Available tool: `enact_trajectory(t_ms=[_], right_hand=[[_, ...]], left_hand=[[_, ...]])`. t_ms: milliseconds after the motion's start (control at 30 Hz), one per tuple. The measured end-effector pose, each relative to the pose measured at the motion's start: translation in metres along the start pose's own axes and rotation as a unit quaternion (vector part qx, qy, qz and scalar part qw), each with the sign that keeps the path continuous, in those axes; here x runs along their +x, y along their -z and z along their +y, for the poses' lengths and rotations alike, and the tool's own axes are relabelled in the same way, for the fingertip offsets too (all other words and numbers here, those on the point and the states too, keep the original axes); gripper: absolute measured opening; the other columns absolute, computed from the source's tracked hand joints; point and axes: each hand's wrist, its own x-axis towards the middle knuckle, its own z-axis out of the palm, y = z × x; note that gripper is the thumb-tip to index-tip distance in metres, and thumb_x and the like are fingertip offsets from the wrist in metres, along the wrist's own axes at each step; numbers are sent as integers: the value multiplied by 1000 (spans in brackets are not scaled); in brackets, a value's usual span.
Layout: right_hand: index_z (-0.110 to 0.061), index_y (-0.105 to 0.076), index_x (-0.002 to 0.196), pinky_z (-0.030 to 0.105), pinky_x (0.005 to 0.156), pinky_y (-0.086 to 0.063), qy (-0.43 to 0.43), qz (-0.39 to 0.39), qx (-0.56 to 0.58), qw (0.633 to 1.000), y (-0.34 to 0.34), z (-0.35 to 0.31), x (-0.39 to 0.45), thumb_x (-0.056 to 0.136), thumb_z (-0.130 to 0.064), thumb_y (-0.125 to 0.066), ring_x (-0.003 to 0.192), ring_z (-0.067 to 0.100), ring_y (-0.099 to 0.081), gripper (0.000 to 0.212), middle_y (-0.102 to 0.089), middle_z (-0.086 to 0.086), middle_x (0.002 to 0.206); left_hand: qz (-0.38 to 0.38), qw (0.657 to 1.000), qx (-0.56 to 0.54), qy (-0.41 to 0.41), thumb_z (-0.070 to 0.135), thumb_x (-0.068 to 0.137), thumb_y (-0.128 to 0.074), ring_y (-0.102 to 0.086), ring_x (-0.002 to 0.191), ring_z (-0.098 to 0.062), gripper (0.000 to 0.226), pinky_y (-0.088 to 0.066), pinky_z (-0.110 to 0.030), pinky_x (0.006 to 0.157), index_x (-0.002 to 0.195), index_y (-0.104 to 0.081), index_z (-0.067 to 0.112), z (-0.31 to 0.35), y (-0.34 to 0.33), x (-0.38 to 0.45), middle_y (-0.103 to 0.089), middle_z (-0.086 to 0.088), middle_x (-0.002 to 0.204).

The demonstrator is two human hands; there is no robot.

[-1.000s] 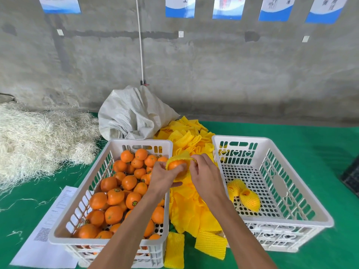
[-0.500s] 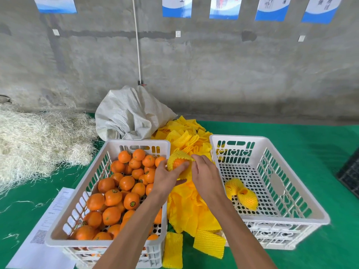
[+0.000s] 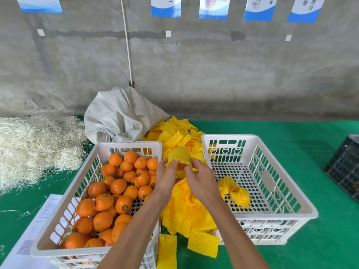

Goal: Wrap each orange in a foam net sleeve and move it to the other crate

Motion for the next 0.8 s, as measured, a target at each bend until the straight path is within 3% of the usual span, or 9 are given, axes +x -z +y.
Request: enact_trajectory(t_ms=[67, 133, 167, 300, 433, 567, 600, 733, 800], right_hand=[[-29, -64, 122, 30, 69, -50, -49, 3, 89, 995, 4, 5, 3, 95, -57, -43, 82, -1, -64, 44, -68, -15, 96], [-25, -51, 144, 32, 95, -50, -88, 18, 107, 990, 10, 11, 9, 93, -71, -49, 120, 9, -58, 69, -61, -13, 128], [-22, -43, 150, 34, 102, -48, -99, 36, 99, 989, 13, 14, 12, 90, -73, -55, 130, 16, -54, 80, -57, -7, 139], [-17, -29, 157, 42, 109, -45, -81, 130, 61, 986, 33, 33, 15, 90, -55, -70, 138, 25, -46, 87, -43, 5, 154], [-15, -32, 154, 48, 107, -46, -49, 194, -17, 980, 56, 53, 14, 95, -35, -71, 138, 28, -43, 73, -35, 6, 153], [-8, -43, 148, 48, 116, -38, -24, 188, -70, 979, 65, 68, 14, 97, -24, -70, 147, 27, -34, 60, -36, 8, 157], [-8, -46, 146, 46, 116, -38, -17, 179, -75, 981, 65, 70, 14, 96, -22, -70, 147, 26, -35, 57, -39, 8, 156], [-6, -53, 141, 44, 114, -40, 13, 133, -98, 986, 46, 72, 15, 94, -15, -71, 140, 27, -44, 52, -50, 11, 147], [-8, -53, 141, 41, 112, -41, 17, 102, -104, 989, 31, 72, 15, 94, -17, -70, 139, 26, -45, 51, -51, 9, 145]], left_hand=[[-18, 997, 53, -54, 9, 98, -68, -66, 120, -24, 50, -58, -43, 100, 143, -48, 20, 1, -8, -3, -62, -9, 140], [-81, 986, 112, -94, 0, 93, -72, -54, 137, -21, 68, -52, -42, 109, 151, -43, 20, 1, -16, -7, -53, -4, 152], [-118, 980, 128, -98, -3, 92, -72, -47, 144, -19, 77, -50, -41, 112, 157, -38, 20, 0, -21, -8, -47, 0, 158], [-216, 958, 168, -80, -9, 91, -66, -34, 153, -19, 86, -50, -36, 110, 163, -33, 25, 7, -46, -13, -37, 7, 165], [-216, 949, 212, -82, 2, 99, -63, -37, 152, -22, 66, -42, -46, 119, 156, -46, 31, 12, -73, -10, -42, 7, 163], [-196, 954, 205, -101, 8, 101, -64, -50, 141, -17, 50, -50, -12, 88, 147, -56, 26, 5, -84, -4, -52, 5, 154], [-187, 953, 211, -108, 8, 101, -63, -52, 138, -17, 46, -50, -10, 85, 144, -59, 24, 2, -82, -3, -53, 5, 152], [-138, 913, 344, -173, 13, 104, -62, -46, 141, -23, 42, -44, -35, 111, 144, -57, 21, -7, -55, 3, -52, 5, 150], [-119, 883, 406, -206, 14, 104, -63, -45, 142, -25, 43, -40, -37, 112, 146, -55, 17, -8, -31, 8, -51, -3, 153]])
